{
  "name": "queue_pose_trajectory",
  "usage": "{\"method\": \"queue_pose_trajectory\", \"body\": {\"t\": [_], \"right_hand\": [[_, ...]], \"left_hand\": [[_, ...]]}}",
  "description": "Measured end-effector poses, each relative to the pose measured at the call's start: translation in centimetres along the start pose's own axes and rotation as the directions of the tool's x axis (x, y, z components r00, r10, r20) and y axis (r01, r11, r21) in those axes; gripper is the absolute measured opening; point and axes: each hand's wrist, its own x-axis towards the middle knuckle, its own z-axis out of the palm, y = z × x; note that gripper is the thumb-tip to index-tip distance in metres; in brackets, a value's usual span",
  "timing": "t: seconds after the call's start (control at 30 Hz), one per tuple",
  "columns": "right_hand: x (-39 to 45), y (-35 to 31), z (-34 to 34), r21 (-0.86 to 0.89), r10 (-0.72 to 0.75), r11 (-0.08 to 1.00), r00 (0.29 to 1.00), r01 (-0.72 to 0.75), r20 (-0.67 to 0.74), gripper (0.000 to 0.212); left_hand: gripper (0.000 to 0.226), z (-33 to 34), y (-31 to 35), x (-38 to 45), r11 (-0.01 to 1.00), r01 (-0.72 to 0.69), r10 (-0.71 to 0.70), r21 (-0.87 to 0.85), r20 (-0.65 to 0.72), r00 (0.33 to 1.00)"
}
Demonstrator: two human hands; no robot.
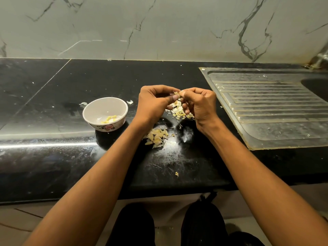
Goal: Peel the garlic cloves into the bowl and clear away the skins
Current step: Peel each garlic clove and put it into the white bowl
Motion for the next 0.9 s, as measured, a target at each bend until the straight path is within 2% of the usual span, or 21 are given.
{"method": "queue_pose_trajectory", "body": {"t": [0.37,0.47,0.53,0.73,0.9], "right_hand": [[0.1,0.1,-0.1,-0.086,-0.025,0.996,0.998,0.021,-0.056,0.016],[0.1,0.3,-0.2,-0.066,-0.055,0.996,0.998,0.052,-0.039,0.013],[0.1,0.3,-0.3,-0.057,-0.072,0.996,0.997,0.070,-0.025,0.019],[0.5,0.9,-0.2,-0.301,-0.218,0.935,0.973,0.185,-0.080,0.023],[0.7,1.0,-0.6,-0.349,-0.256,0.908,0.966,0.231,-0.028,0.026]], "left_hand": [[0.014,-0.2,0.5,0.2,0.966,0.141,-0.141,-0.215,0.016,0.990],[0.014,-0.3,0.6,0.2,0.960,0.185,-0.185,-0.212,0.019,0.983],[0.016,-0.2,0.6,0.2,0.963,0.195,-0.194,-0.188,0.027,0.981],[0.017,-0.3,0.3,0.4,0.968,0.195,-0.191,-0.157,0.040,0.981],[0.014,-0.5,0.2,0.2,0.969,0.180,-0.188,-0.169,-0.030,0.982]]}}
